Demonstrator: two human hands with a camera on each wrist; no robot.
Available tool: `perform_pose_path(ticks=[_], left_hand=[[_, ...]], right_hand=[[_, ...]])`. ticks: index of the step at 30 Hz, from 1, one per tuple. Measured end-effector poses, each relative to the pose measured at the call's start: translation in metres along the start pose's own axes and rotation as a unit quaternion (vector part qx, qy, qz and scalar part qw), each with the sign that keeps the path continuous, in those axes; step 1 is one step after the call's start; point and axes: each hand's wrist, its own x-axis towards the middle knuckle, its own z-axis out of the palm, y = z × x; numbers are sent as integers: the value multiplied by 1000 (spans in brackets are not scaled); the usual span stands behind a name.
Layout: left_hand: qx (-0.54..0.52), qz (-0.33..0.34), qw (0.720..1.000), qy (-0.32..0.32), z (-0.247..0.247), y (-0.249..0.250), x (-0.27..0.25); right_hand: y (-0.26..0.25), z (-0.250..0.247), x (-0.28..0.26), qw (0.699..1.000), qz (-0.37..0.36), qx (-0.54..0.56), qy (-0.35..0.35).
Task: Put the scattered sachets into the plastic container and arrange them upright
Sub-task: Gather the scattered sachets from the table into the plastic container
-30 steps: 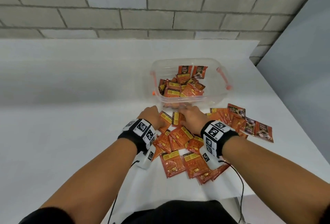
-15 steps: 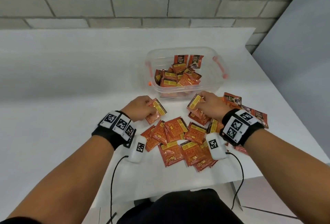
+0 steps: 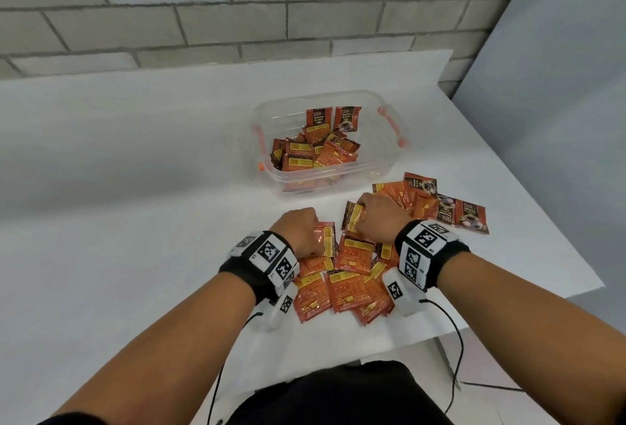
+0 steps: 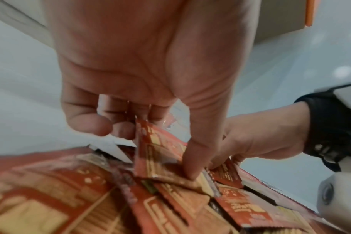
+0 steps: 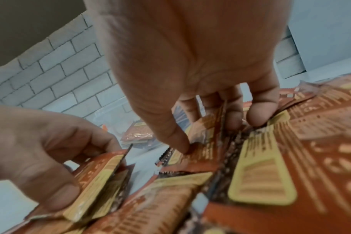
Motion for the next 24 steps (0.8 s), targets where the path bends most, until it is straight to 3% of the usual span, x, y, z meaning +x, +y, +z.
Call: perform_pose_path(ticks=[5, 9, 15, 17, 19, 22, 24], left_hand=[[18, -18, 999, 27, -8, 2, -2], [-126, -17, 991, 37, -22, -7, -5], [-274, 5, 959, 66, -43, -28, -15], [-261, -4, 965, 37, -41, -33, -20], [-199, -9, 980, -7, -32, -34, -23], [-85, -1, 996, -29, -16, -27, -22], [-46, 6, 999, -18, -8, -21, -20]], right_hand=[[-3, 2, 0, 999, -9, -33, 39], [-4, -5, -1, 999, -17, -21, 43], [-2, -25, -16, 991, -49, 107, 64], [-2, -32, -25, 988, -53, 131, 55], [-5, -34, -35, 991, -61, 116, -1], [-13, -21, -42, 992, -74, 29, -96], [-16, -9, -40, 989, -82, -43, -117]])
